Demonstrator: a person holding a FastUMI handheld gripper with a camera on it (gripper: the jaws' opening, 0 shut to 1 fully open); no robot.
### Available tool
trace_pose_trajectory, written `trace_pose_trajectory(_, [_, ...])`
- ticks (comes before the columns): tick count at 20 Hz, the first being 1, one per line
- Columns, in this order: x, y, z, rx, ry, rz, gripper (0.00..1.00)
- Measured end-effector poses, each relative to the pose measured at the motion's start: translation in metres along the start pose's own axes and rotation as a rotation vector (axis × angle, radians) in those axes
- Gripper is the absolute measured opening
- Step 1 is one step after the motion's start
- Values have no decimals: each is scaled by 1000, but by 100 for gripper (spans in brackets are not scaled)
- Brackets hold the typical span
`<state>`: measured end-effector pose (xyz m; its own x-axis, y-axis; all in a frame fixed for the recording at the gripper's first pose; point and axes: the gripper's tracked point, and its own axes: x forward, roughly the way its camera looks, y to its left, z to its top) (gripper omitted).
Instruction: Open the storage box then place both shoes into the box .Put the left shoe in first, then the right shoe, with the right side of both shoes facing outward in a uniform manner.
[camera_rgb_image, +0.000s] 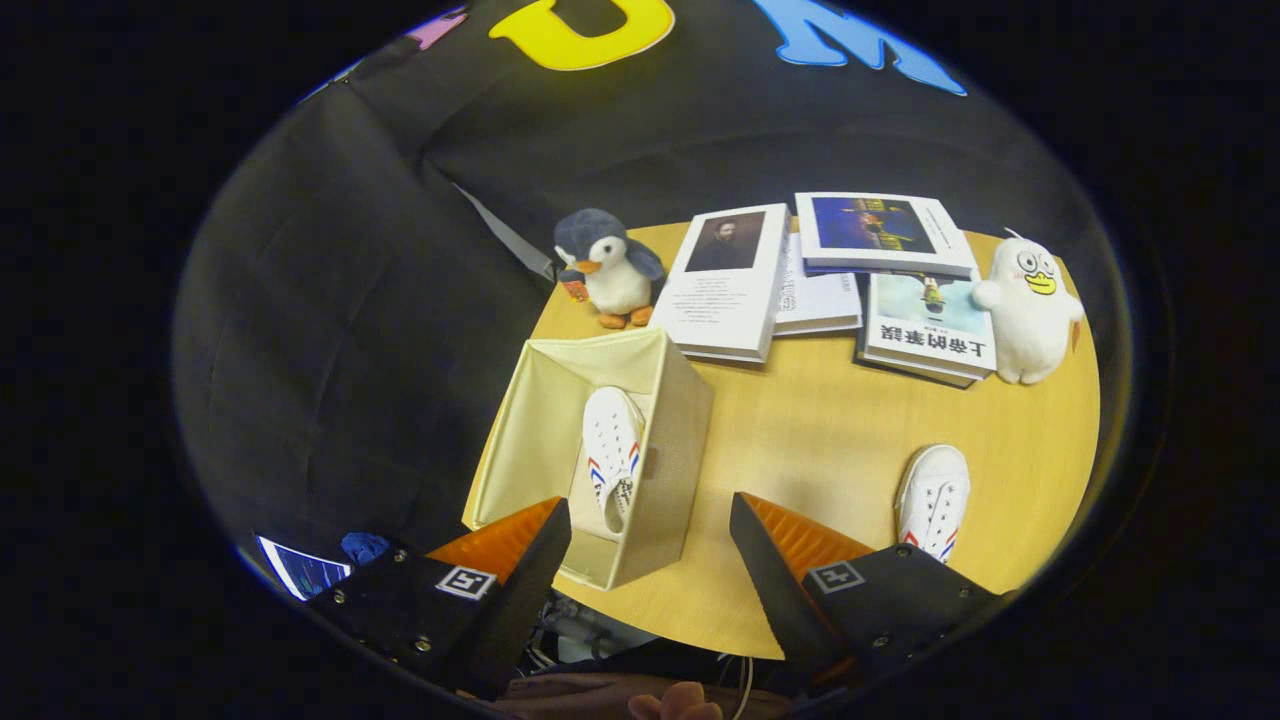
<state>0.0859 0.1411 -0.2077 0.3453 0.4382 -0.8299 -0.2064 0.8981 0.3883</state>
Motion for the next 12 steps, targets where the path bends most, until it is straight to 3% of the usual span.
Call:
trace_pose_trajectory(9, [-53,-88,-11,148,-83,-47,98])
trace_pose_trajectory(12, [-62,-123,-20,162,-92,-98,98])
